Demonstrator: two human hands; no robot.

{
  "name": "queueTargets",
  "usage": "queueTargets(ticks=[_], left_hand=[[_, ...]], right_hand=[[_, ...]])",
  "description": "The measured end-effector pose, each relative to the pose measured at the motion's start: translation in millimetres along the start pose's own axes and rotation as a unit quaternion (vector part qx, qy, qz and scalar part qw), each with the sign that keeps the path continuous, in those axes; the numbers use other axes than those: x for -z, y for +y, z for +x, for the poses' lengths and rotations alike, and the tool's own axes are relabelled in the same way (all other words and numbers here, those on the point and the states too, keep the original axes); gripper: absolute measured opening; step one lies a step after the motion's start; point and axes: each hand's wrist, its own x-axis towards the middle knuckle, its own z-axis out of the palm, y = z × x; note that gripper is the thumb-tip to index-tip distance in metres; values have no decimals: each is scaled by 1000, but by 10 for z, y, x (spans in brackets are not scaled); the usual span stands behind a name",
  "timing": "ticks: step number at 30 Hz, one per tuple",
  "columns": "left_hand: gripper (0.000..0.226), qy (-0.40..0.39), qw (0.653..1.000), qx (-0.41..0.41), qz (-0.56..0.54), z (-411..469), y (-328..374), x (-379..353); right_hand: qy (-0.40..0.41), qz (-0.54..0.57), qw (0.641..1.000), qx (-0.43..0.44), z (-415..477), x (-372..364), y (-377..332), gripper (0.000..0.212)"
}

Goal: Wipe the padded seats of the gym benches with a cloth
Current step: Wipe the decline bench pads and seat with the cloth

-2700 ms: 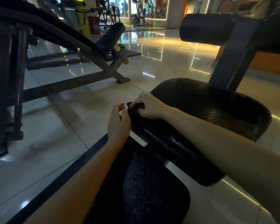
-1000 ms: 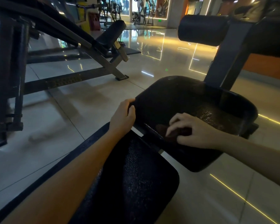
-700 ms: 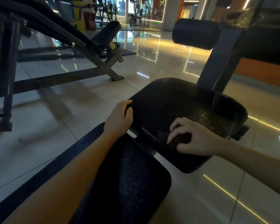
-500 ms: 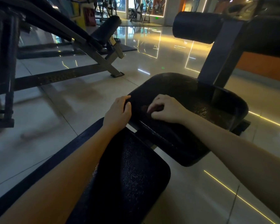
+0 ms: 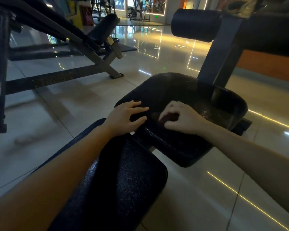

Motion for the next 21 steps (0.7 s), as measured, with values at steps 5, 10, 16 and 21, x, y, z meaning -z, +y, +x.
queueTargets(ticks=[5,10,16,21], left_hand=[[47,-95,993,64,-25,142,143,138],[46,-143,987,72,-29,194,87,208],[47,-135,986,67,-68,183,78,235],[35,-120,978,90,-142,186,3,239]], right_hand=[[34,6,999,-19,161,-58,9,21],[-49,23,998,7,-492,5,-107,24],[-15,-6,1000,-12,-362,61,45,22],[134,-67,984,-96,318,-30,242,19]])
